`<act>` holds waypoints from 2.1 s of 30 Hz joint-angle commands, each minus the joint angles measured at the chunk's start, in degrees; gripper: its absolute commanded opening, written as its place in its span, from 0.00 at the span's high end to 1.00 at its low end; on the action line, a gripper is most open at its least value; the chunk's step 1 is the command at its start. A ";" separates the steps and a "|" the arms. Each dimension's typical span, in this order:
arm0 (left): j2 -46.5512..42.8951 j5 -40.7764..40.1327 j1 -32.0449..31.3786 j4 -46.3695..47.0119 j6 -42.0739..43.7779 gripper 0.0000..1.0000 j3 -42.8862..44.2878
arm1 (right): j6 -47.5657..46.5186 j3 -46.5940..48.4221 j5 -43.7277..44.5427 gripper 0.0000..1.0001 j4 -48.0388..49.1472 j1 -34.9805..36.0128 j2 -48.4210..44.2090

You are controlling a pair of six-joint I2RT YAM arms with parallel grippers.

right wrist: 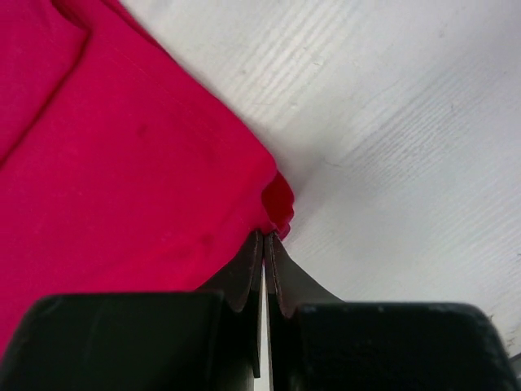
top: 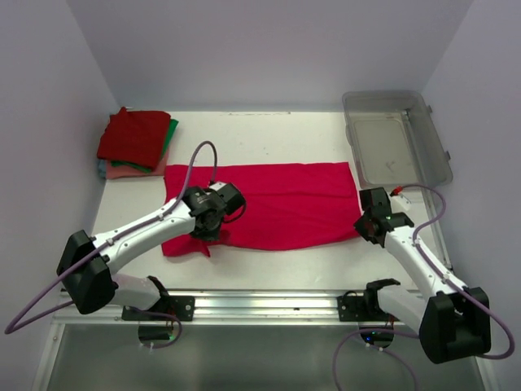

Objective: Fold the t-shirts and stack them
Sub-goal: Fold the tshirt

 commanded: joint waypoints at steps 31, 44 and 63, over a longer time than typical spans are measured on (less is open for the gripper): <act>18.77 -26.05 13.27 1.79 4.07 1.00 14.91 | -9.69 22.46 7.57 1.00 9.99 -0.59 26.04; 29.39 -27.55 15.99 5.75 8.20 1.00 23.97 | -9.43 28.53 7.49 1.00 12.19 -0.68 35.98; 32.39 -27.11 19.24 8.74 11.54 1.00 28.19 | -9.69 33.27 9.42 1.00 12.10 -0.86 41.34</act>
